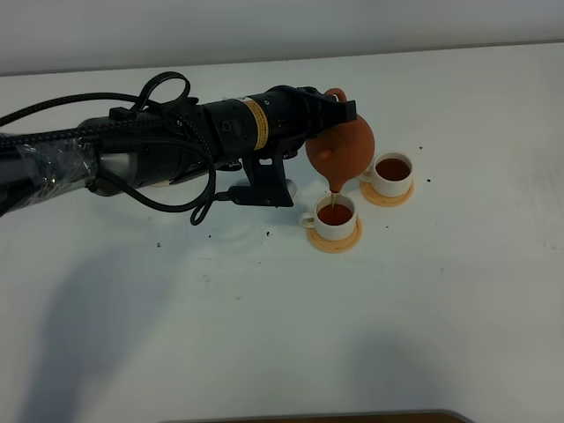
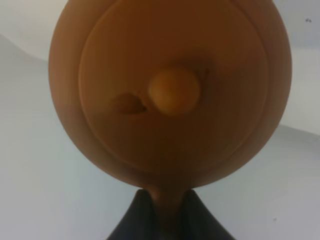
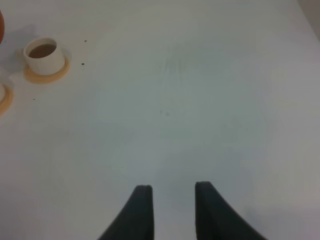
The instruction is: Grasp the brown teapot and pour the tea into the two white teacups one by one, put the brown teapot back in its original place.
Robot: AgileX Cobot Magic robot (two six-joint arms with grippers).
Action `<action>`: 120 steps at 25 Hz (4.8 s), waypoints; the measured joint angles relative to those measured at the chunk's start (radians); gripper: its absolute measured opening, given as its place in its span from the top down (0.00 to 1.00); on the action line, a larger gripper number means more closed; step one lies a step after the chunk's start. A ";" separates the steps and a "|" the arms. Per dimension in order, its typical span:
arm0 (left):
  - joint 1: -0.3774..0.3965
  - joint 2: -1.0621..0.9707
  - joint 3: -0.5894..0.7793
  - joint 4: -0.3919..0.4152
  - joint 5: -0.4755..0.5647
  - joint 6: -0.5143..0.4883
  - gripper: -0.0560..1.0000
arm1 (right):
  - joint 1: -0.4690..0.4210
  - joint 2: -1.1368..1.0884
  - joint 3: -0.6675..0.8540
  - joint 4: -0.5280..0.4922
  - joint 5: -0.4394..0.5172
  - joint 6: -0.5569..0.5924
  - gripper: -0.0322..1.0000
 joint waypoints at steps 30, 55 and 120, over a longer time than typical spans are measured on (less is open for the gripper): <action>0.000 0.000 0.000 0.016 -0.055 0.065 0.81 | 0.000 0.000 0.000 0.000 0.000 0.000 0.74; 0.000 0.000 0.000 0.031 -0.075 0.135 0.81 | 0.000 0.000 0.000 0.000 0.000 0.000 0.74; 0.021 -0.108 0.039 -0.599 0.903 -1.202 0.81 | 0.000 0.000 0.000 0.000 0.000 0.000 0.74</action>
